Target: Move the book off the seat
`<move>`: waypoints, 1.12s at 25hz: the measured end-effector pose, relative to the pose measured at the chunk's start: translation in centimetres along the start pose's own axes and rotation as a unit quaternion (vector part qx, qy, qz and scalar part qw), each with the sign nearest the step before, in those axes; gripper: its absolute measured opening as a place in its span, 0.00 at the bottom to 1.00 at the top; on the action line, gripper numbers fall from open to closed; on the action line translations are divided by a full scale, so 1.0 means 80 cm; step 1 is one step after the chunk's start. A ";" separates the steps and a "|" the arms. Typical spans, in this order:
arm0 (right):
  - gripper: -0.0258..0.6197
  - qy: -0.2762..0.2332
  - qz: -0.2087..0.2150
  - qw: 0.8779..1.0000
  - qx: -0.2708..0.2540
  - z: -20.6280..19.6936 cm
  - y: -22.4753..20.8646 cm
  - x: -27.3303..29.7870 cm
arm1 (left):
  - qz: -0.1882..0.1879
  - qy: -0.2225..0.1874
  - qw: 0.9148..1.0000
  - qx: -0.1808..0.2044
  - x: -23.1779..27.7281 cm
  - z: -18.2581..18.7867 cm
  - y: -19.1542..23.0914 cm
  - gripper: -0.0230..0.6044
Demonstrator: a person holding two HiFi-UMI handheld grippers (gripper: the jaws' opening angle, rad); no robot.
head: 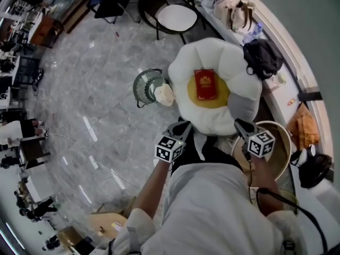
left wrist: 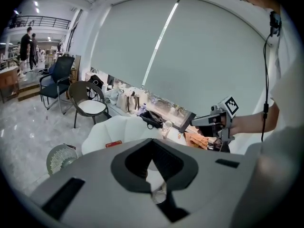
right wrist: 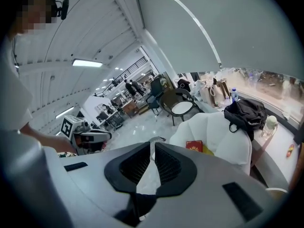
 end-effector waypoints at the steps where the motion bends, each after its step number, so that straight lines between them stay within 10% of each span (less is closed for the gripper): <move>1: 0.12 -0.001 -0.003 1.000 0.005 -0.001 -0.003 0.003 | 0.001 0.004 1.000 0.002 0.005 0.000 0.004 0.04; 28: 0.12 0.020 -0.065 0.995 0.067 -0.055 -0.090 0.230 | -0.056 0.055 0.997 0.004 0.190 -0.067 0.219 0.04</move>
Point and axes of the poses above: the fingertips, and each gripper's own axes: x forward along the fingers, y to its left, z out of its top, the point moved 4 cm from there along -x, backward along the fingers, and after that the axes turned 1 degree about -z, right-handed, at the moved point
